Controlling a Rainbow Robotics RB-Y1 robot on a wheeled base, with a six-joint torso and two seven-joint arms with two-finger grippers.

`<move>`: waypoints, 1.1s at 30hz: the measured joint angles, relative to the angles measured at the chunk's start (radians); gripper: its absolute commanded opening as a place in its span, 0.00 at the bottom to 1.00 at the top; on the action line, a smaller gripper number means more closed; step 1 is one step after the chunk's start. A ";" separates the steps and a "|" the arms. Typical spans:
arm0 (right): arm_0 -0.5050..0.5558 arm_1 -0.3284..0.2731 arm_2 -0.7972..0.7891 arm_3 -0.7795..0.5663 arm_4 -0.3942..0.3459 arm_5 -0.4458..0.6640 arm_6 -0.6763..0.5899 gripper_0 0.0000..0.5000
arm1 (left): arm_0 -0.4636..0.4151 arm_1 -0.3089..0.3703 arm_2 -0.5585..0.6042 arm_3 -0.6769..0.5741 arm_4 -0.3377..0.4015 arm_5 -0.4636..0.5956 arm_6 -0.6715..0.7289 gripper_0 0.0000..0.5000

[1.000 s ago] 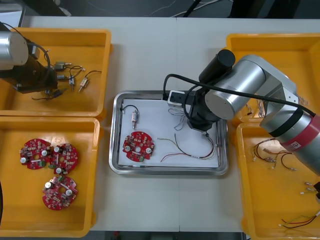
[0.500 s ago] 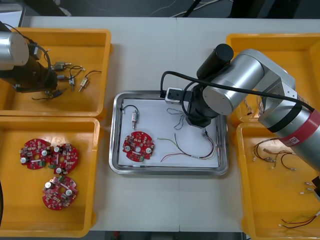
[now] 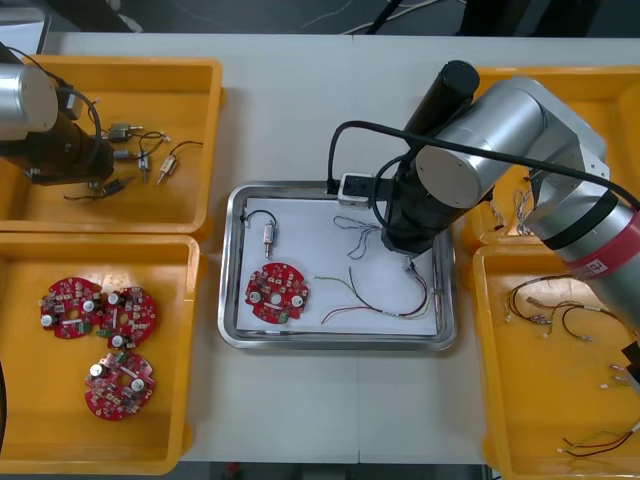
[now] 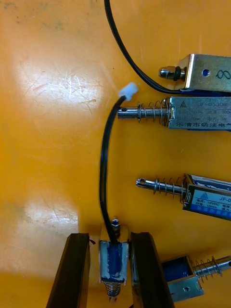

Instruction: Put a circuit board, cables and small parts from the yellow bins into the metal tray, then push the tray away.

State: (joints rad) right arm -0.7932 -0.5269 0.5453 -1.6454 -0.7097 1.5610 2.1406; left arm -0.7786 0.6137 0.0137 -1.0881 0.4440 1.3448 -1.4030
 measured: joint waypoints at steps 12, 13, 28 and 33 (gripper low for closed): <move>0.000 0.016 -0.189 -0.109 -0.021 0.194 0.007 1.00 | 0.001 0.000 0.000 0.000 0.000 -0.008 0.000 0.00; 0.000 0.020 -0.207 -0.111 -0.025 0.209 0.009 1.00 | 0.001 0.000 0.000 0.000 0.000 -0.008 0.000 0.00; -0.007 0.046 -0.446 -0.158 -0.079 0.352 0.000 1.00 | 0.002 0.002 0.080 -0.237 0.002 0.335 0.000 0.00; -0.007 0.046 -0.497 -0.195 -0.087 0.355 -0.162 1.00 | 0.002 0.005 0.098 -0.327 0.025 0.433 0.000 0.00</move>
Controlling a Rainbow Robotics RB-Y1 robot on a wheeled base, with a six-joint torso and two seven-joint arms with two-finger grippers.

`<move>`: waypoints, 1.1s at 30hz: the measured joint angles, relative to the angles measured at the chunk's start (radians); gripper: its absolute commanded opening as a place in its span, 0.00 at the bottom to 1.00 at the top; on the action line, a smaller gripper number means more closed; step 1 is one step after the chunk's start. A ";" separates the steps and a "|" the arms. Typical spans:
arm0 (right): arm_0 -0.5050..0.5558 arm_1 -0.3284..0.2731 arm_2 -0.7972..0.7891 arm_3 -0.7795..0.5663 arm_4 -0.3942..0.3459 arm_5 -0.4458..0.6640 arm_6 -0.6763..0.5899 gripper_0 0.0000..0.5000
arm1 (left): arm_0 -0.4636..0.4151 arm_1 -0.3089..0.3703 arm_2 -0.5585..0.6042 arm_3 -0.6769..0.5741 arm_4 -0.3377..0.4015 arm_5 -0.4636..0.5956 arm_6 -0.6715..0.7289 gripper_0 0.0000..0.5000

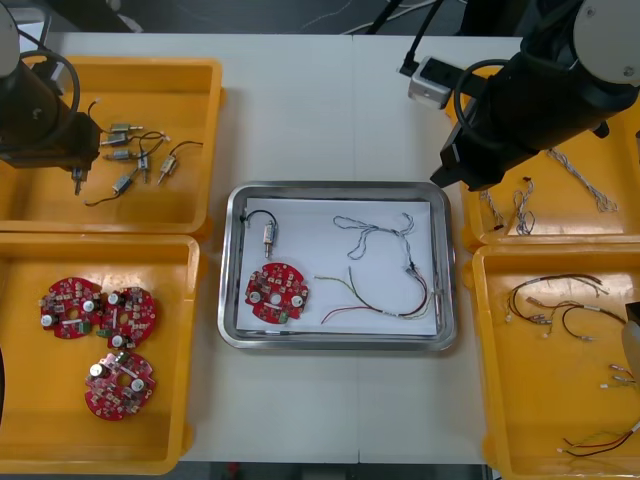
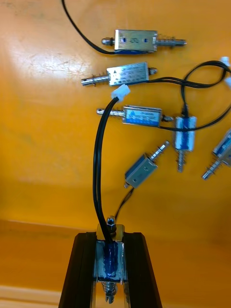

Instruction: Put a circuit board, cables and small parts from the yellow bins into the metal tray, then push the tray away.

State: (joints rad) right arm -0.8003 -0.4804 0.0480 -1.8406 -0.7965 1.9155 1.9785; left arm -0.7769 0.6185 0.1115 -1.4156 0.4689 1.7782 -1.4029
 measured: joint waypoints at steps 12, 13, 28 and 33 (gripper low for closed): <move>0.005 -0.010 -0.069 -0.041 -0.007 0.001 -0.325 1.00 | 0.000 0.007 -0.018 -0.288 0.175 0.133 0.132 0.00; 0.008 -0.015 -0.073 -0.047 -0.008 0.001 -0.353 1.00 | 0.000 0.007 -0.031 -0.310 0.178 0.133 0.183 0.00; 0.139 -0.156 -0.105 -0.191 -0.052 0.001 -0.750 1.00 | 0.002 -0.054 -0.292 -0.479 0.139 0.134 0.546 0.00; 0.186 -0.199 -0.142 -0.197 -0.116 0.001 -0.881 1.00 | 0.002 -0.089 -0.397 -0.482 0.099 0.109 0.547 0.00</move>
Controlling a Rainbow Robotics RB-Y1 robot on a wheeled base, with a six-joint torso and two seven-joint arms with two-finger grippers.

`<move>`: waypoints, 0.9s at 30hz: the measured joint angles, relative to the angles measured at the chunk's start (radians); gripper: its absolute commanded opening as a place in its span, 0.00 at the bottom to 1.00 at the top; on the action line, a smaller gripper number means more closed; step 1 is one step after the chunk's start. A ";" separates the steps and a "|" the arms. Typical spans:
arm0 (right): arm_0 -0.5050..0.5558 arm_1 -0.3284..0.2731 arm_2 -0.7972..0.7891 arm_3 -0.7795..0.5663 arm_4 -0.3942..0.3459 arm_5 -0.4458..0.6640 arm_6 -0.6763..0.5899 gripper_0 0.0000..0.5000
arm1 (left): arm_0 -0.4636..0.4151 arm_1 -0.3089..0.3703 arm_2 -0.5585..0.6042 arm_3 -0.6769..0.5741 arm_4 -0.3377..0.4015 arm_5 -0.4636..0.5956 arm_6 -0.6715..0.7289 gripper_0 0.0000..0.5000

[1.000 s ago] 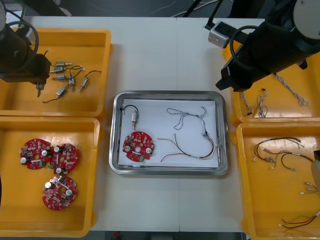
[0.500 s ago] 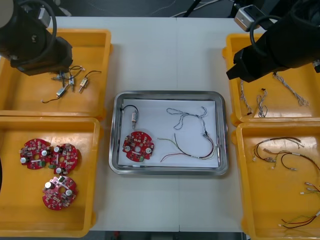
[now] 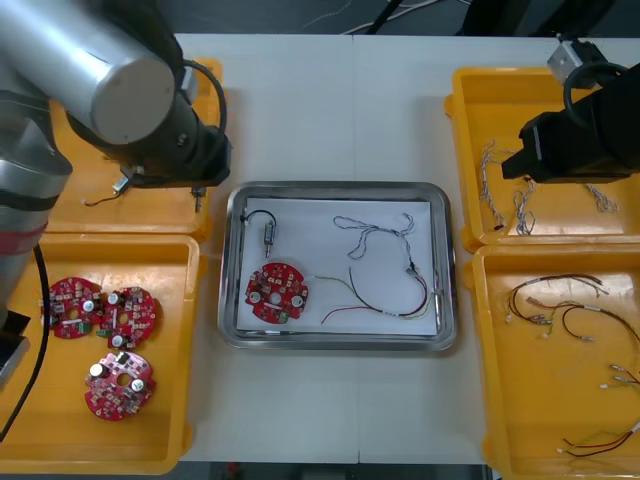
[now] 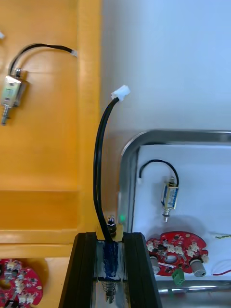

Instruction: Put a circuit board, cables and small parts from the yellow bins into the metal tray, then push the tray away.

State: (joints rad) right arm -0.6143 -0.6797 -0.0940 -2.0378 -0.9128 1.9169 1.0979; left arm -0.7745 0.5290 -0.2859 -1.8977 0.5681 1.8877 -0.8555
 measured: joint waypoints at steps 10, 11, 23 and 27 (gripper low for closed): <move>0.146 -0.078 -0.070 -0.087 -0.002 0.000 -0.079 1.00 | 0.001 -0.040 -0.178 0.001 -0.046 -0.125 0.057 0.00; 0.159 -0.081 -0.074 -0.093 0.002 0.000 -0.080 1.00 | 0.001 -0.041 -0.192 0.002 -0.047 -0.133 0.066 0.00; 0.291 -0.084 -0.137 -0.105 0.069 0.000 -0.080 1.00 | 0.001 -0.084 -0.308 0.121 -0.104 -0.322 0.077 0.00; 0.314 -0.084 -0.139 -0.107 0.080 0.000 -0.080 1.00 | 0.002 -0.101 -0.317 0.169 -0.118 -0.359 0.077 0.00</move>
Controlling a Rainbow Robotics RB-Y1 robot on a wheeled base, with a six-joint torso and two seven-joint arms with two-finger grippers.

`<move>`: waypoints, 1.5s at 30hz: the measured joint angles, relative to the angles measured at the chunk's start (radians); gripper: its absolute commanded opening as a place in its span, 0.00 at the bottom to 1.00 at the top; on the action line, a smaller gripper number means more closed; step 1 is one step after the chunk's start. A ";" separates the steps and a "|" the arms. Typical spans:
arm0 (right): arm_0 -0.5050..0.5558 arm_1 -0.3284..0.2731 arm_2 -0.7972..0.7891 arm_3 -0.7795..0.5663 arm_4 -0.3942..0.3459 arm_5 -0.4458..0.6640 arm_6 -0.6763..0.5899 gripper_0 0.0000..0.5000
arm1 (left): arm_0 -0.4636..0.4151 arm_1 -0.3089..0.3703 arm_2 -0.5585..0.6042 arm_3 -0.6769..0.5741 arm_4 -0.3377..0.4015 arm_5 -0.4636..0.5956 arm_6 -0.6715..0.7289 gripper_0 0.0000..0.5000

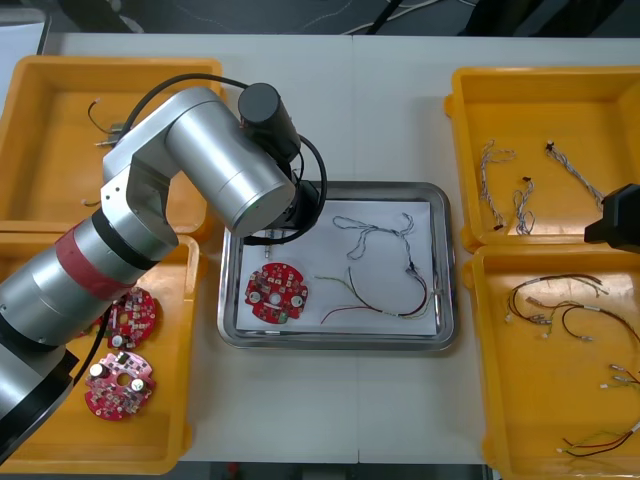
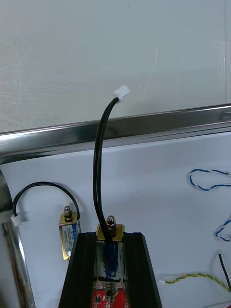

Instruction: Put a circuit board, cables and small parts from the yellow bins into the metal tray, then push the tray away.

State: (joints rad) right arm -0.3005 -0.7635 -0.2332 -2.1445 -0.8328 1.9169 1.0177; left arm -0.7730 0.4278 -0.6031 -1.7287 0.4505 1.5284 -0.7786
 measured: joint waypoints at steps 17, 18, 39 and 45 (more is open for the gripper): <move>0.047 0.000 -0.016 -0.003 0.015 0.000 0.000 1.00 | 0.000 -0.017 -0.056 0.027 -0.003 -0.014 0.000 0.00; 0.048 0.000 -0.016 -0.003 0.015 0.000 0.000 1.00 | 0.000 -0.017 -0.059 0.027 -0.001 -0.014 0.001 0.00; 0.057 0.000 -0.016 -0.003 0.014 0.000 0.000 1.00 | 0.000 -0.017 -0.067 0.070 -0.011 -0.034 0.025 0.00; 0.059 0.000 -0.016 -0.009 0.014 0.000 0.000 1.00 | 0.000 -0.017 -0.067 0.070 -0.017 -0.035 0.025 0.00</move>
State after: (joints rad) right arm -0.2417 -0.7635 -0.2493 -2.1532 -0.8186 1.9169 1.0178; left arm -0.7727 0.4112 -0.6700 -1.6582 0.4332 1.4937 -0.7538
